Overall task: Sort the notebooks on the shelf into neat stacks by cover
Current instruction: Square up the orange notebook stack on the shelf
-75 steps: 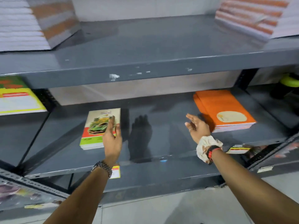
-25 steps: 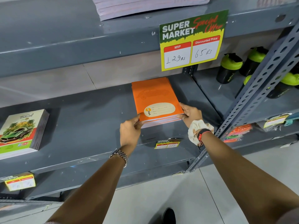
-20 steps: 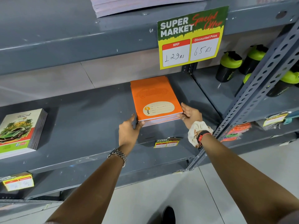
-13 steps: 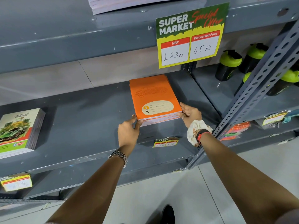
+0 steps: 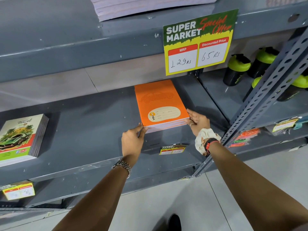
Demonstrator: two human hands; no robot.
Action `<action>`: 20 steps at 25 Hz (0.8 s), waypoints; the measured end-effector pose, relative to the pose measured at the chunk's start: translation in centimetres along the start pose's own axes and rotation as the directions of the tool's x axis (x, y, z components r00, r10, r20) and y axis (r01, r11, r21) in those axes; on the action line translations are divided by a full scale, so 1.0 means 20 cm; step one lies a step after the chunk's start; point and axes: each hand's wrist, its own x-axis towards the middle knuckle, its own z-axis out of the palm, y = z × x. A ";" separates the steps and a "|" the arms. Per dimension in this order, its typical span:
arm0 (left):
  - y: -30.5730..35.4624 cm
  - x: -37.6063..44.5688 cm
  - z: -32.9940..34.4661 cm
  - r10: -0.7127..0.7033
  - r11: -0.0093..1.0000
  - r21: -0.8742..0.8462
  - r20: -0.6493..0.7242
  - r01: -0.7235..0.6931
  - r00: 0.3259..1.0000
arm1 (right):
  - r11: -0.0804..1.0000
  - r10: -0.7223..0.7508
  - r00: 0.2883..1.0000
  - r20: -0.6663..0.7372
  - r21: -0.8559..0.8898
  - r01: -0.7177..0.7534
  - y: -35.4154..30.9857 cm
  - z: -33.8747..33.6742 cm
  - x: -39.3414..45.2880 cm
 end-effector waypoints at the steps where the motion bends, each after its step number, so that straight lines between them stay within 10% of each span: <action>1: -0.01 0.01 0.00 0.002 1.000 -0.012 0.012 -0.002 1.000 | 1.000 -0.003 1.000 0.010 -0.005 0.003 0.00 0.00 0.00; 20: -0.01 0.07 -0.04 0.152 0.988 0.011 0.104 -0.154 0.983 | 0.947 -0.167 0.986 0.005 -0.276 0.162 0.01 -0.02 0.01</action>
